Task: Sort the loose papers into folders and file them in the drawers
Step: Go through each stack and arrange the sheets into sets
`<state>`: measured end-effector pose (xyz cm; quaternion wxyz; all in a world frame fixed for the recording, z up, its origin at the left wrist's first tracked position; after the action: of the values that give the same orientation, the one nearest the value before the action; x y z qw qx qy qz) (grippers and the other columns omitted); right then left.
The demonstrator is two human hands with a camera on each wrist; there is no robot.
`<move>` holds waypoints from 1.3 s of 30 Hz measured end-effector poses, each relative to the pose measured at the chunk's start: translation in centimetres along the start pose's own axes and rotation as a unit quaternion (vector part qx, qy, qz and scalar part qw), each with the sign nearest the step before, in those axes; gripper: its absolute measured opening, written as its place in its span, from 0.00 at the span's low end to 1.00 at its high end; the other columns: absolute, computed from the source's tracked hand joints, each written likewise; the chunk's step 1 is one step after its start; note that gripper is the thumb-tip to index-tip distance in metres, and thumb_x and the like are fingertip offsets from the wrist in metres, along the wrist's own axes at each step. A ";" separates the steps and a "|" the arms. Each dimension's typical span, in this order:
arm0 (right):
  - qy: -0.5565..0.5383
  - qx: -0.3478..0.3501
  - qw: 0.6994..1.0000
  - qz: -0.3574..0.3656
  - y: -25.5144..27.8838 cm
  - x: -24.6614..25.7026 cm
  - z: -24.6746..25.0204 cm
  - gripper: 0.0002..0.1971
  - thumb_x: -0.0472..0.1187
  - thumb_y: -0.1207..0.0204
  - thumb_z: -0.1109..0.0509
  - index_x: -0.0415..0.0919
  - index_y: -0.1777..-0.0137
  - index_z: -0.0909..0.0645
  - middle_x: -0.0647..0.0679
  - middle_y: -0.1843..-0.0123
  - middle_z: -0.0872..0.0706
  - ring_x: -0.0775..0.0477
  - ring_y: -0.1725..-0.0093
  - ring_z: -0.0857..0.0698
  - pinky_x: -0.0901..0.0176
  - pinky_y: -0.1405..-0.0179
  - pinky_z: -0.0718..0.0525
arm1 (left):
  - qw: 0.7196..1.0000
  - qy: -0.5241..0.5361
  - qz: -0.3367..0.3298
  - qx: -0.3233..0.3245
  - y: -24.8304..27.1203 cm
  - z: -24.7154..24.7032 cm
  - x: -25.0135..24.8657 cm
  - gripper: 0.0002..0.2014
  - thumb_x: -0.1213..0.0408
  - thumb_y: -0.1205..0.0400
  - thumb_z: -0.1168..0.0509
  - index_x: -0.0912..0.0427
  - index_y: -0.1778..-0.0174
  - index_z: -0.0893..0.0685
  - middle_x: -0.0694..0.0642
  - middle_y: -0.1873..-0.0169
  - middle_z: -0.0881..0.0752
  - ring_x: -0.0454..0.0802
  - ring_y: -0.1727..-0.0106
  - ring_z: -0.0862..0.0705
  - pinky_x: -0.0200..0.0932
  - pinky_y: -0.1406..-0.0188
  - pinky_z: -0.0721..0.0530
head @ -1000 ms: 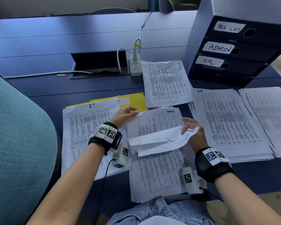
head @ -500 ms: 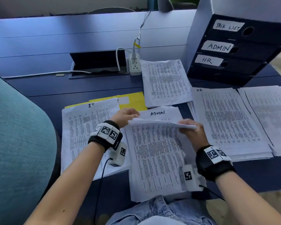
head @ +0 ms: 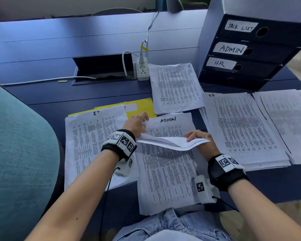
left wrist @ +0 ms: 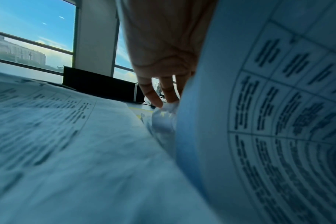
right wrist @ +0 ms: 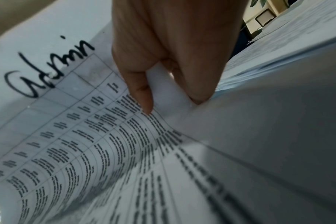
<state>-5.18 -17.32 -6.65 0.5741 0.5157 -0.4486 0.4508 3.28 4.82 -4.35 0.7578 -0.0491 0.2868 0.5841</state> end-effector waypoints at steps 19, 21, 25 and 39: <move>-0.035 -0.039 0.999 0.004 0.2 -0.3 0.5 0.16 0.29 0.43 0.36 0.46 0.86 0.18 0.47 0.74 0.18 0.63 0.75 0.19 0.73 0.68 0.22 | 0.987 0.116 0.072 0.081 0.0 -0.7 -0.4 0.17 0.59 0.13 0.48 0.66 0.40 0.19 0.62 0.42 0.26 0.55 0.39 0.28 0.45 0.34 0.29; -0.029 -0.037 0.999 -0.007 0.2 -0.2 0.4 0.17 0.26 0.42 0.35 0.44 0.86 0.19 0.46 0.74 0.19 0.63 0.75 0.20 0.74 0.67 0.22 | 0.991 0.057 0.082 0.094 0.1 -1.2 -0.3 0.19 0.56 0.13 0.47 0.63 0.34 0.21 0.63 0.37 0.28 0.58 0.33 0.32 0.53 0.27 0.33; 0.053 -0.049 0.996 -0.044 -0.2 -1.0 1.1 0.11 0.19 0.28 0.34 0.33 0.60 0.16 0.41 0.63 0.15 0.63 0.67 0.17 0.70 0.58 0.20 | 0.986 0.090 0.103 0.099 0.4 -0.7 -0.7 0.20 0.56 0.14 0.46 0.66 0.32 0.24 0.63 0.36 0.29 0.58 0.33 0.31 0.50 0.25 0.35; -0.037 -0.205 0.976 0.063 0.1 8.2 2.8 0.09 0.28 0.21 0.38 0.41 0.48 0.23 0.51 0.55 0.17 0.53 0.53 0.18 0.62 0.53 0.19 | 0.846 0.521 -0.035 -0.111 3.5 4.2 -3.6 0.41 0.22 0.39 0.40 0.48 0.39 0.19 0.49 0.41 0.15 0.46 0.37 0.18 0.49 0.34 0.21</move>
<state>-3.86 -19.61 1.57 0.6209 0.3740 -0.5840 0.3654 1.09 4.55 1.79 0.5066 -0.4399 0.5703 0.4740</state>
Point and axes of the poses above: each hand's wrist, its own y-axis away from the middle knuckle, its own z-axis out of the back of the hand, x = y × z, the point moved 5 cm from there along -y, towards the middle knuckle
